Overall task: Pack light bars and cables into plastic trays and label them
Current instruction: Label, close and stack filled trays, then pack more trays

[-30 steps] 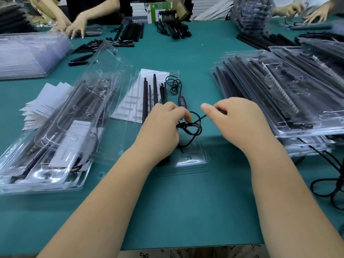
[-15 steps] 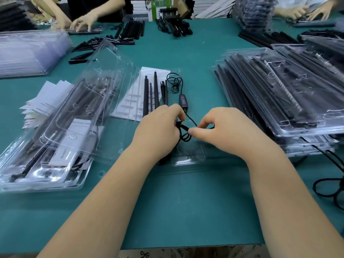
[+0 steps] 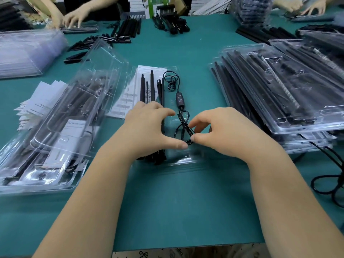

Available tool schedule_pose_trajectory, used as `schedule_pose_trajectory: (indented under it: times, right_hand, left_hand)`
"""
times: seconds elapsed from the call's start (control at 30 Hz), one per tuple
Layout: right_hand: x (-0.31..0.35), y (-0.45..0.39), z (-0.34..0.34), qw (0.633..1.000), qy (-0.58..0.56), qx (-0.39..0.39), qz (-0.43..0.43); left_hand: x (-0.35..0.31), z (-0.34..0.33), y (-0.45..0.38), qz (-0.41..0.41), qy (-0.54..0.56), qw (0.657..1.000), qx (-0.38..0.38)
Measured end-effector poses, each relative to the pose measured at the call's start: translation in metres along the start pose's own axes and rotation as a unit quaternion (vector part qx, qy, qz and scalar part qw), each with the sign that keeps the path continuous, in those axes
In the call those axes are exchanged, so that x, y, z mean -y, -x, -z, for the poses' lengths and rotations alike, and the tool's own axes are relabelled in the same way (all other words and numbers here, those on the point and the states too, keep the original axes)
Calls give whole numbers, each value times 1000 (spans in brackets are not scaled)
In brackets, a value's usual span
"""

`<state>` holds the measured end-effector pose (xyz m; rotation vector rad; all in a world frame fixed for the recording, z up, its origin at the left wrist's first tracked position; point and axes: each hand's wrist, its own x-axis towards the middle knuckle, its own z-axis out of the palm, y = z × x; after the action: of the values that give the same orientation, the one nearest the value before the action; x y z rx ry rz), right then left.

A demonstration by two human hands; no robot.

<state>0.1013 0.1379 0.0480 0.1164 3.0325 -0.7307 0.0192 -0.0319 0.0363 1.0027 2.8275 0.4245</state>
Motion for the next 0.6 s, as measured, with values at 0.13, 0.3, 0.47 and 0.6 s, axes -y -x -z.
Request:
schedule_pose_trajectory:
  times: [0.13,0.3,0.47,0.6]
  right_hand:
    - [3,-2,-7,998,51,32,30]
    - [3,-5,-15,995,84,41,40]
    - [0,-7,-14,994,82,59,31]
    - [4,-11,-21,995,97,26,21]
  left_hand:
    - [-1,-7,-2,-3,-35,997,61]
    - [0,-11,-2,-24,-19,998,61]
    - [0,-9,-4,-7,-51,999,0]
    - [2,-13,-4,-11,-48,998,32]
